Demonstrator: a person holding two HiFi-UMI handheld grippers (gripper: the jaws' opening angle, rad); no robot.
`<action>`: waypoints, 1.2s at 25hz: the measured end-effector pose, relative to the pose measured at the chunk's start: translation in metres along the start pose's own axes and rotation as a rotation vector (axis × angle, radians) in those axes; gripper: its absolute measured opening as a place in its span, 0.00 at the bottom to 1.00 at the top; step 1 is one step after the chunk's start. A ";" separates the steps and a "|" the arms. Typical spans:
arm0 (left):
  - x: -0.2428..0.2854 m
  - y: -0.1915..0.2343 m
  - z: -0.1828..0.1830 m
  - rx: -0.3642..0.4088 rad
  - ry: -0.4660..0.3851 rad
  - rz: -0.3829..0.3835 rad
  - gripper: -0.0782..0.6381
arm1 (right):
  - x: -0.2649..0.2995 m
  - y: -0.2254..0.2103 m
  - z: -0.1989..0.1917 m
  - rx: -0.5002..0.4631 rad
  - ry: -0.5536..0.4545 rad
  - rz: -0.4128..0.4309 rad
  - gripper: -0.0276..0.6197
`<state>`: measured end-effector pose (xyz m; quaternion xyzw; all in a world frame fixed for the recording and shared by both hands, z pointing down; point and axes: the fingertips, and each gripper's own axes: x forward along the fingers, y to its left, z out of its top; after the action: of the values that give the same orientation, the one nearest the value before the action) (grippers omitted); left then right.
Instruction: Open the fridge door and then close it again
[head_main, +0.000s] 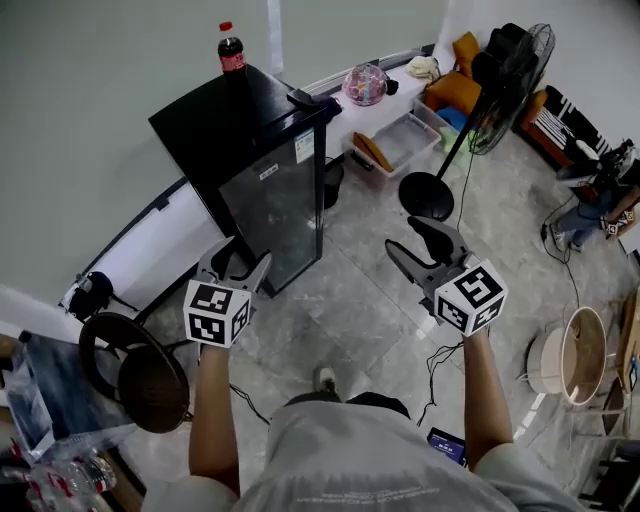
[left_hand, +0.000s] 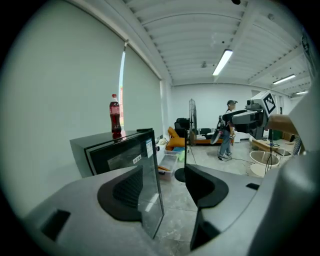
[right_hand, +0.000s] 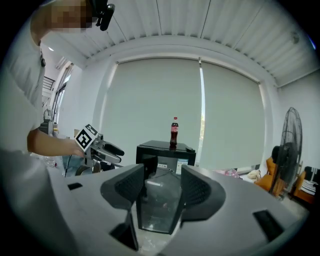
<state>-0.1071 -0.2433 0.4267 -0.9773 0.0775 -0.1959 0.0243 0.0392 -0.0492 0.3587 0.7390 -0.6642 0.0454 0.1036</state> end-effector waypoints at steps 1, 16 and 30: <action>0.003 0.008 -0.001 -0.009 0.003 0.013 0.45 | 0.011 -0.003 0.002 -0.015 0.001 0.013 0.40; 0.041 0.117 -0.048 -0.256 0.097 0.327 0.45 | 0.245 -0.038 0.038 -0.372 0.069 0.459 0.39; 0.101 0.171 -0.131 -0.408 0.242 0.383 0.45 | 0.372 -0.009 0.030 -0.863 0.167 0.835 0.39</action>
<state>-0.0899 -0.4304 0.5730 -0.8990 0.3005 -0.2832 -0.1457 0.0886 -0.4166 0.4045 0.3012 -0.8461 -0.1334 0.4190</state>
